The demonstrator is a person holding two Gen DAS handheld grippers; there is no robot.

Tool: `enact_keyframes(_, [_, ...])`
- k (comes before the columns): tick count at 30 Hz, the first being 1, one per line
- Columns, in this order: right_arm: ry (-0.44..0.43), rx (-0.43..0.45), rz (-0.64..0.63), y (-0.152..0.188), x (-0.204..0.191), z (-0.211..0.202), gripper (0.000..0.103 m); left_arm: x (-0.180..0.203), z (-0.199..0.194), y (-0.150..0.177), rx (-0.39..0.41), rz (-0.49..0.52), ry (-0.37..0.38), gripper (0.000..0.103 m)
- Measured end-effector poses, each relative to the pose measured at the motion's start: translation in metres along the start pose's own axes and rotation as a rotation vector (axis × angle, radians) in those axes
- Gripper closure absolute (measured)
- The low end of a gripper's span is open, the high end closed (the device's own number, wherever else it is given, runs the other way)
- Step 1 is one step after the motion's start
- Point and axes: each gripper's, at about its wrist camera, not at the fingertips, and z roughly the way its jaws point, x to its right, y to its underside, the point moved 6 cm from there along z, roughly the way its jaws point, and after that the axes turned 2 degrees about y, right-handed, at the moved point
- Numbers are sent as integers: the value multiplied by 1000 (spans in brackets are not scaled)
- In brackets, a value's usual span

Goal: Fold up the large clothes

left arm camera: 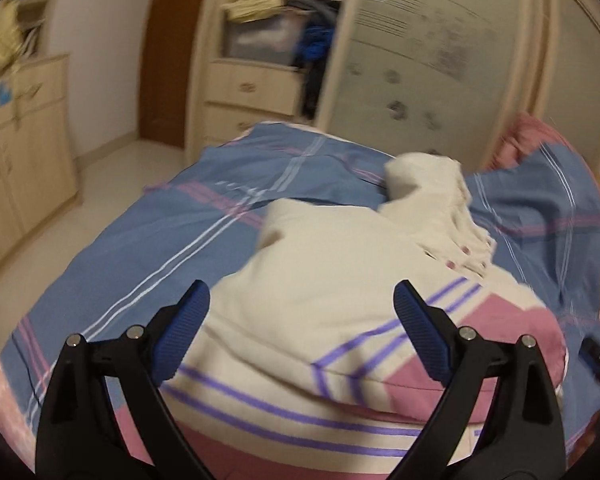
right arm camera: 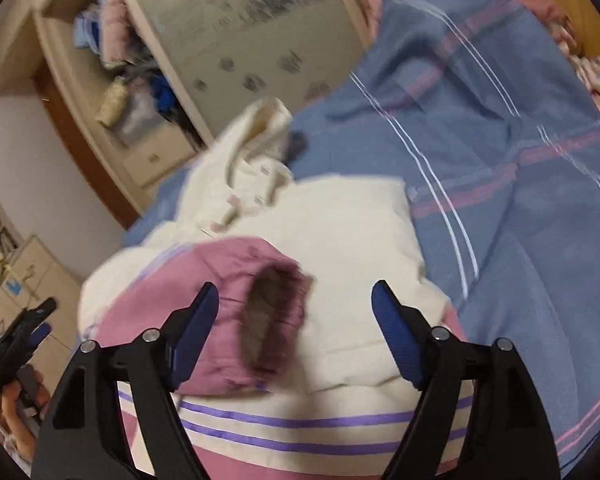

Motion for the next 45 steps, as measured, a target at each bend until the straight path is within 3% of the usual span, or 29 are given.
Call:
enact_keyframes(2, [-70,-34,-66,5,-20,6,46,21,14,1,-24,52,39,17])
enact_keyframes(5, [-95,-125,-181,22,-50,30,57,31,51,11,-136,25,75,28])
enact_keyframes(7, [-55,-183,-250,36,-59,50,57,27,83,20,-225,2,58,30])
enact_keyframes(10, [44,-278,-275,45,-56,94,64,14,110,24,-254,3,-26,31])
enact_keyframes(14, [118,-304,-224,32,-50,126,83,4,137,17,-276,24,-113,28])
enact_keyframes(19, [205,-308,-276,15,-52,178,83,-15,154,10,-278,-43,-157,25])
enact_keyframes(22, [232,-314,-359,20,-55,188,81,-13,148,12,-266,-28,-166,26])
enact_keyframes(24, [205,-291,-368,17,-56,168,78,-9,126,10,-232,-15,-157,26])
enact_keyframes(25, [160,-264,-348,13,-56,153,67,-7,109,10,-210,-20,-136,27])
enact_keyframes(26, [112,-233,-325,10,-56,138,48,-3,94,8,-189,-24,-108,25])
enact_keyframes(28, [92,-126,-306,3,-54,101,18,9,64,8,-135,-3,-48,21])
enact_keyframes(29, [93,-77,-314,0,-53,85,17,16,52,9,-114,25,-32,21])
enact_keyframes(31, [100,-60,-321,0,-48,67,19,32,38,14,-94,87,1,21])
enact_keyframes(33, [122,-99,-303,4,-36,67,32,48,40,25,-127,144,37,21])
enact_keyframes(35, [222,-199,-286,17,-8,89,39,56,60,41,-211,192,22,20])
enact_keyframes(38, [174,-314,-177,40,22,119,36,52,92,69,-287,208,-4,18])
enact_keyframes(42, [250,-280,-267,47,15,130,31,53,108,78,-291,219,-53,17])
enact_keyframes(45, [239,-300,-255,44,18,135,28,52,109,74,-310,195,-38,17])
